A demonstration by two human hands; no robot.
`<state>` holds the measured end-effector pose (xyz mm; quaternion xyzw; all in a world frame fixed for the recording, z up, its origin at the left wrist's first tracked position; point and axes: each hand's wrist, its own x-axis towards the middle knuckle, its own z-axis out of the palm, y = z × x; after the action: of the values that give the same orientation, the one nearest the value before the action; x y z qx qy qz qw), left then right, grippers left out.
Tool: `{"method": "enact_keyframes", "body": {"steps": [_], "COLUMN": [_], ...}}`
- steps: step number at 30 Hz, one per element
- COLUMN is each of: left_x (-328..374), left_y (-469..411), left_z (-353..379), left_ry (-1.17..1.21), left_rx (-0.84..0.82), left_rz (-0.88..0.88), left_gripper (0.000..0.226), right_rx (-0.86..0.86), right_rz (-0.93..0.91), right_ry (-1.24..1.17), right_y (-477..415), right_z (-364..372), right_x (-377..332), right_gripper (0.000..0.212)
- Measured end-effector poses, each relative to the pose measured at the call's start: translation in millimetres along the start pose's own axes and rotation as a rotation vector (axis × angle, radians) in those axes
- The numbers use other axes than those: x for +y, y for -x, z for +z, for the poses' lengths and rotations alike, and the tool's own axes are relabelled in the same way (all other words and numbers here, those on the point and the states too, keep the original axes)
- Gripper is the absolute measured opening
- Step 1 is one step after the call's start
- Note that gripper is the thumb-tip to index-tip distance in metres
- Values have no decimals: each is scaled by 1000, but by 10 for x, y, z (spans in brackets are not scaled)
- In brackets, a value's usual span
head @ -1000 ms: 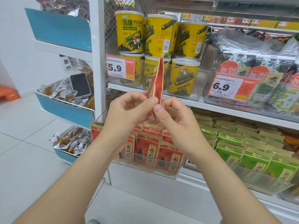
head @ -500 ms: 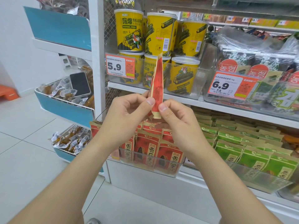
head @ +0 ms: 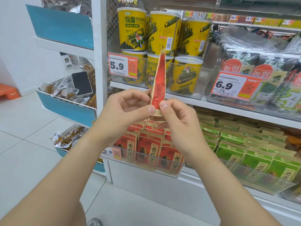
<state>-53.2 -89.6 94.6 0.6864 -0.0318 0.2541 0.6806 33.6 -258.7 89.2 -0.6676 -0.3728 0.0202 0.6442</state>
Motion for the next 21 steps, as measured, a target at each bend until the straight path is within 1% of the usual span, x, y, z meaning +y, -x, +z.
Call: {"method": "enact_keyframes", "body": {"steps": [2, 5, 7, 9, 11, 12, 14, 16, 19, 21], "left_x": [8, 25, 31, 48, 85, 103, 92, 39, -8, 24], "left_y": [2, 12, 13, 15, 20, 28, 55, 69, 64, 53], "left_z": [-5, 1, 6, 24, 84, 136, 243, 328, 364, 376], "left_ry": [23, -13, -18, 39, 108, 123, 110, 50, -38, -84], "left_rx": [20, 27, 7, -21, -64, -90, -143, -160, -117, -38], "left_rz": [-20, -42, -65, -87, -115, -135, -170, -178, -169, -169], "left_gripper": [29, 35, 50, 59, 54, 48, 46, 48, 42, 33], "right_rx": [-6, -19, -28, -63, -93, -76, 0, 70, 153, 140], "right_rz": [5, 4, 6, 14, 33, 39, 61, 78, 22, 11], "right_ry": [-3, -10, -4, 30, 81, 127, 221, 292, 419, 410], "right_y": [-10, -7, 0, 16, 37, 41, 46, 59, 92, 108], "right_z": [-11, -18, -27, -10, 42, 69, 100, 103, 97, 96], "right_x": [4, 18, 26, 29, 38, 52, 66, 66, 27, -6], "right_gripper": [30, 30, 29, 23, 14, 15, 21, 26, 37, 57]}}
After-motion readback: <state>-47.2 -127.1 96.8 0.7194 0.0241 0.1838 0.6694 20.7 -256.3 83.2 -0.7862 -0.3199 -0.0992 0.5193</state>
